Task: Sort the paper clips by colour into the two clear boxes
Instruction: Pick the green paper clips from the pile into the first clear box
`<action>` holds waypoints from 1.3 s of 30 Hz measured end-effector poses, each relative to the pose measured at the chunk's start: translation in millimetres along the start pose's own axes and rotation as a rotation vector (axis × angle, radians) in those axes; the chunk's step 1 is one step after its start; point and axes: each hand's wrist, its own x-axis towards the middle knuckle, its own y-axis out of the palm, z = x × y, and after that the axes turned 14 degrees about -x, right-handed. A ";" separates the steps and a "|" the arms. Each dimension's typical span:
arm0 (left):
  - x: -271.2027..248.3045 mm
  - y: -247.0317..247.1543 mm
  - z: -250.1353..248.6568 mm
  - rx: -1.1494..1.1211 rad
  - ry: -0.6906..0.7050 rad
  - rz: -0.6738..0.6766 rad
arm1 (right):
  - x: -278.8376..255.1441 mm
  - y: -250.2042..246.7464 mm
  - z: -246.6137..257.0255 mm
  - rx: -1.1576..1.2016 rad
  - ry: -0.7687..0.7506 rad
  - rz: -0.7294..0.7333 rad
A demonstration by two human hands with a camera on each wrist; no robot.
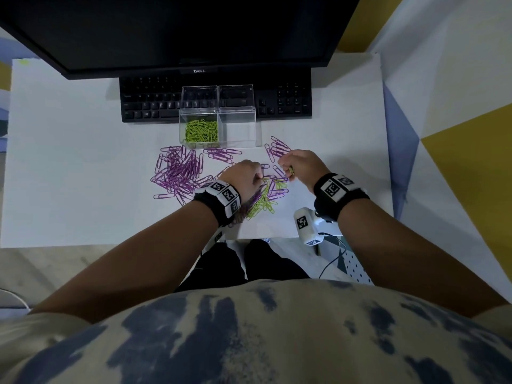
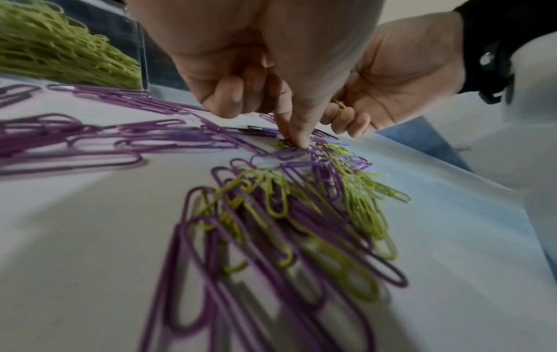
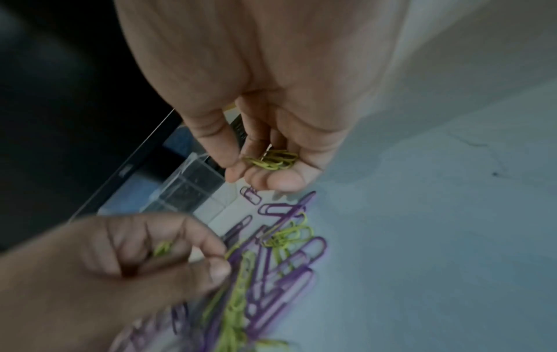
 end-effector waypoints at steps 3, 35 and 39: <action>0.5 -2.2 0.5 -0.013 -0.002 0.004 | 0.8 8.1 -3.4 -0.359 -0.114 -0.036; -9.9 -37.6 12.4 -0.695 -0.377 -0.382 | -2.1 34.6 2.2 -0.648 -0.255 -0.031; -12.4 -38.4 6.4 -0.964 -0.394 -0.340 | -0.8 24.3 3.3 -0.591 -0.178 -0.011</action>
